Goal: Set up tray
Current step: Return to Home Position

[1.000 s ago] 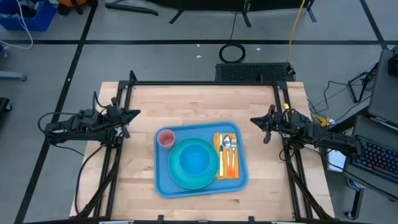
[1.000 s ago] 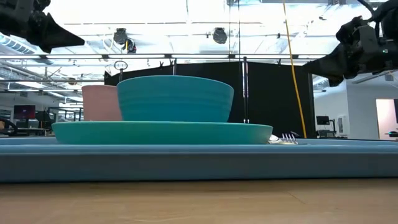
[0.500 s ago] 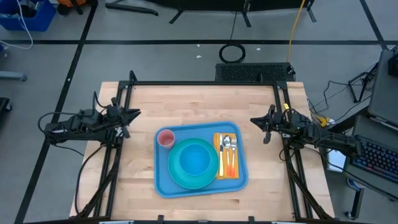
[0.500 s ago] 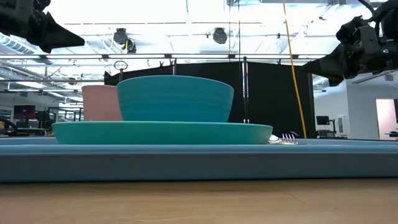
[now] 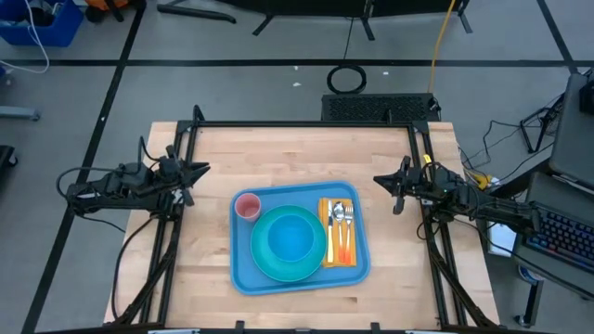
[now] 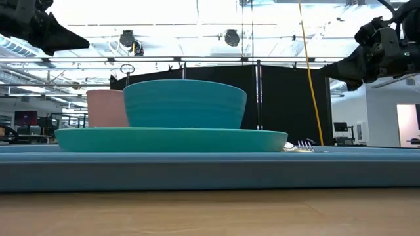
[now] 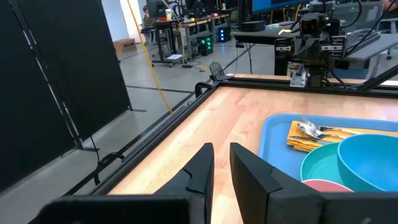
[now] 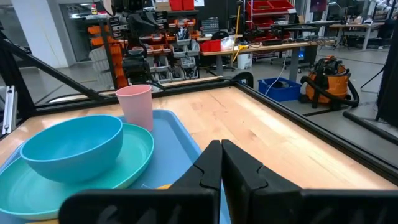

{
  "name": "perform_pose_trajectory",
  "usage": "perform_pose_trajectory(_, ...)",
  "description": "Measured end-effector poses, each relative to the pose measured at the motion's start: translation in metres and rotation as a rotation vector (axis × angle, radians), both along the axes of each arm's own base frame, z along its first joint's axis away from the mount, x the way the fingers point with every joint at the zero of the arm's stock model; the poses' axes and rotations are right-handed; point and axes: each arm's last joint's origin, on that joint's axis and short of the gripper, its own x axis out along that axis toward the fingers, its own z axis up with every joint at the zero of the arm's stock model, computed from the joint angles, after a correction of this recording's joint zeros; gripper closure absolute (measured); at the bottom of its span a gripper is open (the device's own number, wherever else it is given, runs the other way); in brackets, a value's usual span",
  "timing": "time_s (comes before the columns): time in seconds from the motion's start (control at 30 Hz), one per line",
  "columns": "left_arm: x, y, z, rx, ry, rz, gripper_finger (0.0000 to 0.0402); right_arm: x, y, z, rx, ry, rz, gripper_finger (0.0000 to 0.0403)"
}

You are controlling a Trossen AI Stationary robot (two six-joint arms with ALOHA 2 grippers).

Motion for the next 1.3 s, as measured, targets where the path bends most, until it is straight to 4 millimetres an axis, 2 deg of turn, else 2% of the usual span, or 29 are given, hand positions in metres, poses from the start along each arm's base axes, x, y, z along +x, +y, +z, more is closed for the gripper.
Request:
perform_pose_trajectory(0.37,0.0,0.0,0.0,0.0,0.0,0.0,0.0361,0.0,0.0,0.0,0.0,0.0,0.0,0.0403)
perform_pose_trajectory(1.3,0.0,0.0,0.0,0.0,0.0,0.0,0.0366,0.0,0.0,0.0,0.0,0.0,0.001,0.0403)
